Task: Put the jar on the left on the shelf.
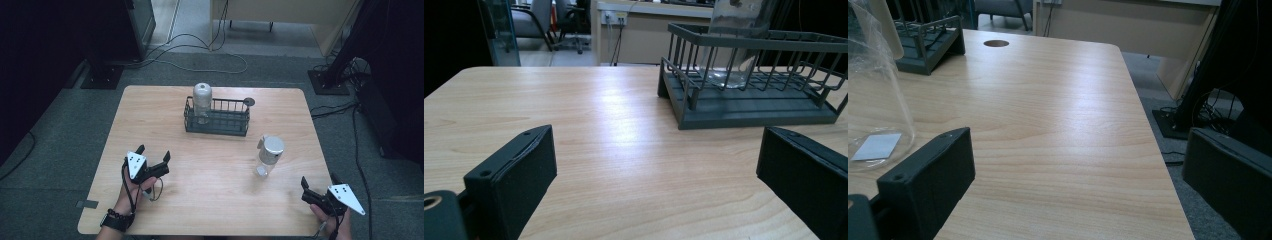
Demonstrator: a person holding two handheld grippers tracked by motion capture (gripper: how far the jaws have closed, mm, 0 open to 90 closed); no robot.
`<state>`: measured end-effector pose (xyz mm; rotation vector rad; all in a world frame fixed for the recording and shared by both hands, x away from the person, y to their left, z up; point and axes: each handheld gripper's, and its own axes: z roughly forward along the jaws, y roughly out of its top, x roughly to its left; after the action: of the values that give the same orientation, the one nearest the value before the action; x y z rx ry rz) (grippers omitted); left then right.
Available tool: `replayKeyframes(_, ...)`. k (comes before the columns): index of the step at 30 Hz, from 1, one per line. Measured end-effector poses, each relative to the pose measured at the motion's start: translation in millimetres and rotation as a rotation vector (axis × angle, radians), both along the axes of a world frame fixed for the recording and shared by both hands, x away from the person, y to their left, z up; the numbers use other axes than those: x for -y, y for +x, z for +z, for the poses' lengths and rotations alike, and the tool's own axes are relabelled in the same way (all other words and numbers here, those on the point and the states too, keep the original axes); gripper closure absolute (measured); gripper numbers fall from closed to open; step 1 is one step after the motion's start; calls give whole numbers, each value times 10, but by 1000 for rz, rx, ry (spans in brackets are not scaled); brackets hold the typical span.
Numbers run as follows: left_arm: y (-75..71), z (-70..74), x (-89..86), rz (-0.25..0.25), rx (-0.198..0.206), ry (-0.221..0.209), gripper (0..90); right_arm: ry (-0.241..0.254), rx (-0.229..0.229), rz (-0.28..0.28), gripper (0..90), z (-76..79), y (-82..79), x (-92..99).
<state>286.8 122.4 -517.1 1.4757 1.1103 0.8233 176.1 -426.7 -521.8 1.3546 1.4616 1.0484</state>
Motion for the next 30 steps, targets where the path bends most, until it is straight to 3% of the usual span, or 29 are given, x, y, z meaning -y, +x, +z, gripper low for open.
replayKeyframes(30, -341, -3, -415, 60, 7, -14, 28, -9, 7, -8, 4, -2, -6, -10)
